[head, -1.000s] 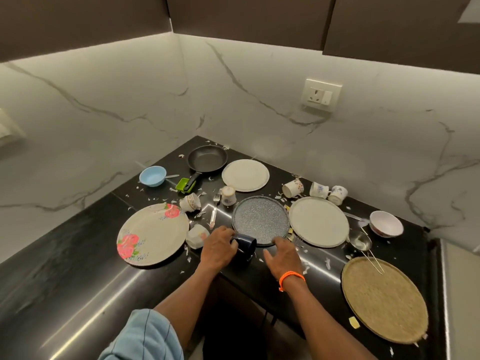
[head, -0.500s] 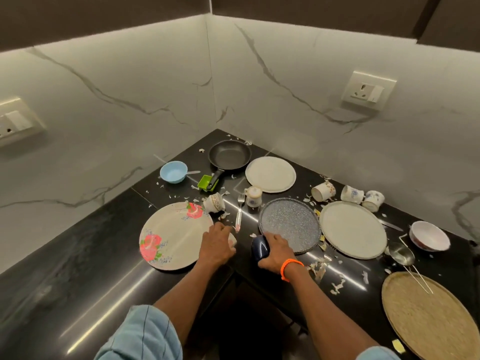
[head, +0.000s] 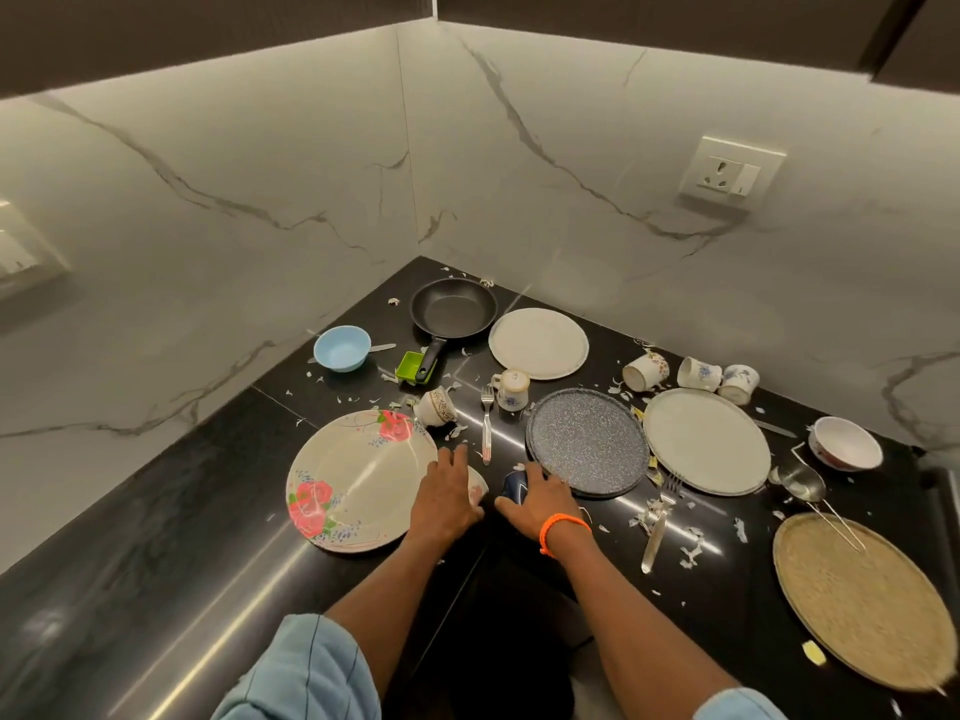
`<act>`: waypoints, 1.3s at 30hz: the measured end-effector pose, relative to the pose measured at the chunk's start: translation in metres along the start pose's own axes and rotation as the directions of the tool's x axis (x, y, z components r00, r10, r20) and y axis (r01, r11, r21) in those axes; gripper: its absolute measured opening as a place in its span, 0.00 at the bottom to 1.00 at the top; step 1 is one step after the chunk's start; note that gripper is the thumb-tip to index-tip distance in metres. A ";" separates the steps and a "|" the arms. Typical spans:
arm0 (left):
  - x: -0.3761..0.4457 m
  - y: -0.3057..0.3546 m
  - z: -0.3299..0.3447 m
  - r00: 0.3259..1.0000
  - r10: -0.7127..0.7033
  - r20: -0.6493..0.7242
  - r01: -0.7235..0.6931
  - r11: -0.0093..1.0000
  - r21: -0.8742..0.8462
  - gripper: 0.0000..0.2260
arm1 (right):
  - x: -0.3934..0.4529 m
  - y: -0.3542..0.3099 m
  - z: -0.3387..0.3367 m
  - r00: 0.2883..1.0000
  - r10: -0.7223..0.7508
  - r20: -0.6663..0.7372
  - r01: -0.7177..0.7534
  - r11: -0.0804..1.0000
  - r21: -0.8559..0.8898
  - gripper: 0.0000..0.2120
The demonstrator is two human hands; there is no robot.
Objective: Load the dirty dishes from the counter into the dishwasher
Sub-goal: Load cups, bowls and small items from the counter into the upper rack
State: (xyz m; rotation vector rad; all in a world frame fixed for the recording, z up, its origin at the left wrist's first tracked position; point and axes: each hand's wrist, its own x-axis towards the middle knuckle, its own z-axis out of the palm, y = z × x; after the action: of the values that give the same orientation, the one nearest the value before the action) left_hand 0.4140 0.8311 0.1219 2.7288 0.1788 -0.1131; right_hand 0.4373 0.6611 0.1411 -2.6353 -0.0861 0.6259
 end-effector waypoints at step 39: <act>-0.152 0.376 0.093 0.458 0.510 0.728 -0.450 0.839 -0.305 0.14 | -0.355 0.342 -0.029 0.603 0.758 -0.249 -0.186 0.438 0.880 0.32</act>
State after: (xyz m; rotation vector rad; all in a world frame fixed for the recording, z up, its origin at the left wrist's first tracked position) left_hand 0.3114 0.4351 0.1980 2.2566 -0.8376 -1.1027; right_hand 0.1188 0.2843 0.1684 -1.7537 1.0314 -0.1354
